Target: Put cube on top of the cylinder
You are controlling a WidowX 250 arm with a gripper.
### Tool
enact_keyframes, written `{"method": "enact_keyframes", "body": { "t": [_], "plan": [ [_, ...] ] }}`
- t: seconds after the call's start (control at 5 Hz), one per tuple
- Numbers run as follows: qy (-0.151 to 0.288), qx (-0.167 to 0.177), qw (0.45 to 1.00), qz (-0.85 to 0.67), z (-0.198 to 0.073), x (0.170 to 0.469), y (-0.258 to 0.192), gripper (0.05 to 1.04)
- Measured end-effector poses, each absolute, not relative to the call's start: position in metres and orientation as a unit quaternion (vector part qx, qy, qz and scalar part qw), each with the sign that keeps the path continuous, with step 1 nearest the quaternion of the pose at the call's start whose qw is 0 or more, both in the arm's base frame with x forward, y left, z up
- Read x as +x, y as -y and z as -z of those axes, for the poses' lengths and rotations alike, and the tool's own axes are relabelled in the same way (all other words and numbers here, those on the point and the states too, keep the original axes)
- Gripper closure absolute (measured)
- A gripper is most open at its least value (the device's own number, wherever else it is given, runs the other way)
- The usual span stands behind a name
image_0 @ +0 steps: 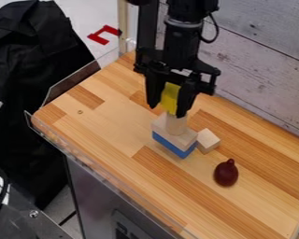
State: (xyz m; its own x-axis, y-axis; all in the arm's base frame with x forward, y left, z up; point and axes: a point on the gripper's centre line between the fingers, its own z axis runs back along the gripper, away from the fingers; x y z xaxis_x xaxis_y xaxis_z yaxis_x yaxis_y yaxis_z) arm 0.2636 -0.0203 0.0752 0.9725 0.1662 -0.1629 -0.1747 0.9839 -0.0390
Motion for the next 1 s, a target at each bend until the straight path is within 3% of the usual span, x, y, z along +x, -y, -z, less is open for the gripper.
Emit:
{"method": "enact_keyframes", "body": {
  "t": [1.0],
  "plan": [
    [-0.082,-0.029,0.992,-0.091,-0.0730,0.2619,0.0241,0.537]
  ]
}}
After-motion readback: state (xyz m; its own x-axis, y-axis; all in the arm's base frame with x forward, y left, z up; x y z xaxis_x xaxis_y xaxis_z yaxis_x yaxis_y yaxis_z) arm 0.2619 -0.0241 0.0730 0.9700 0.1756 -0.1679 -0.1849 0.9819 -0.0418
